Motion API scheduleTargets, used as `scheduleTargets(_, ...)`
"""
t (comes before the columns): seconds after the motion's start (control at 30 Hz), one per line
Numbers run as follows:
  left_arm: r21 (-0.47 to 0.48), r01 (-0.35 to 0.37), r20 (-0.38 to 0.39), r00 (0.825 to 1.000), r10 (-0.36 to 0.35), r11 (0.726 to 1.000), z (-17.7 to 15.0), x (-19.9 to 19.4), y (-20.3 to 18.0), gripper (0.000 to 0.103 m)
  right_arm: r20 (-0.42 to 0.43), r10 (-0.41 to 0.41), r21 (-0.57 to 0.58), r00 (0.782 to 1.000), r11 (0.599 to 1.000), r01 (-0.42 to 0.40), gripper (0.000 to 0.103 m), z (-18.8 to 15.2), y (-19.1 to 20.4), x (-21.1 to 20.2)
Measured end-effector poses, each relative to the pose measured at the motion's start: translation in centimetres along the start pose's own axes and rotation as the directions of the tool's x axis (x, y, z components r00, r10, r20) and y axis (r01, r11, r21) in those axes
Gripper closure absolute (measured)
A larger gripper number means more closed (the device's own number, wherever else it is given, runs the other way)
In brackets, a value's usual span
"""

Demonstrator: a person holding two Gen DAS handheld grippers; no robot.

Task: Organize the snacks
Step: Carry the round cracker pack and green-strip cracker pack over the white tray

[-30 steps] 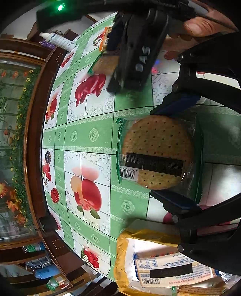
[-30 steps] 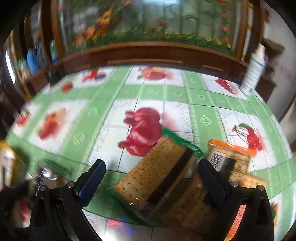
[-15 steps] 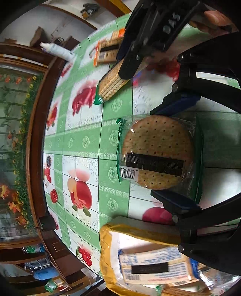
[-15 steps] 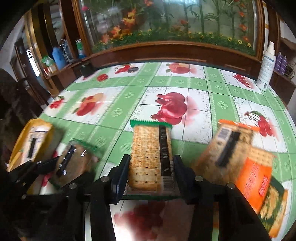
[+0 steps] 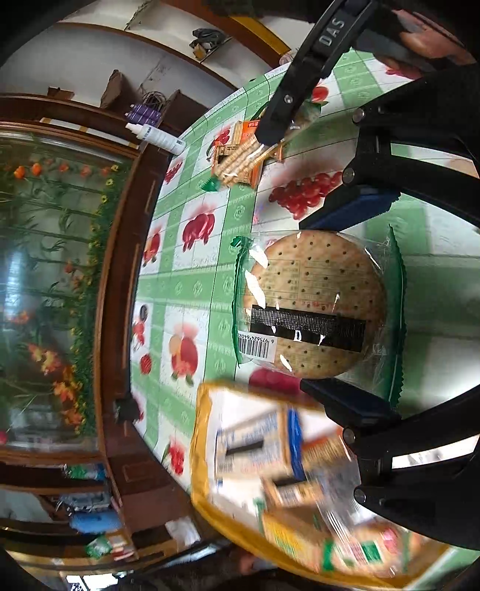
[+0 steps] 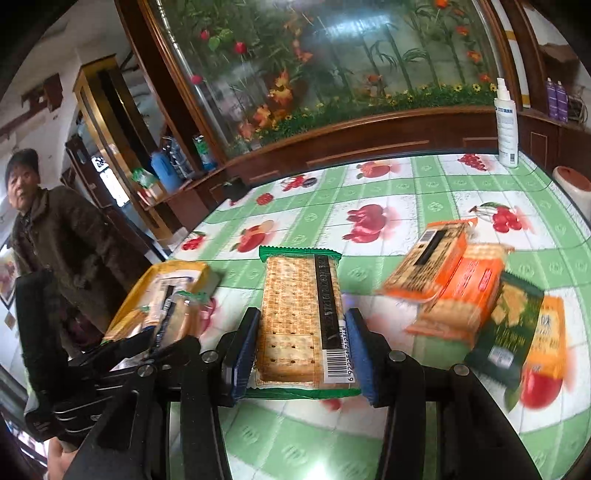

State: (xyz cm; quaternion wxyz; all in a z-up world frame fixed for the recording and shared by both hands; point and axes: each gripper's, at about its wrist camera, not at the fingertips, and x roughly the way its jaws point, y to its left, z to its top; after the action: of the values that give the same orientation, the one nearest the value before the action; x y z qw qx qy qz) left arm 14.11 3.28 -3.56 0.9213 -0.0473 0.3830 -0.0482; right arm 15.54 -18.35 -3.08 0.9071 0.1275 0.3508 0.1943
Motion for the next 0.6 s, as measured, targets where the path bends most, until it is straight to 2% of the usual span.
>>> scheduleTargets(0.17,-0.019,-0.067,0.036,0.997,0.068,0.998,-1.4,-3.5,2.4,0.027,-0.011,0.074,-0.005,0.997,0.997,-0.074,0.055,-1.5,2.2,-0.5)
scheduleTargets(0.33,-0.047,-0.141,0.061,0.988,0.144,0.989,-2.6,-5.7,4.9,0.027,-0.022,0.132,-0.067,0.991,0.989,-0.134,0.055,-2.7,6.1,-0.5)
scheduleTargets(0.6,-0.1,-0.177,0.085,0.979,0.186,0.979,-3.6,-7.7,7.6,0.027,-0.041,0.197,-0.146,0.98,0.969,-0.201,0.055,-4.0,11.3,-0.4)
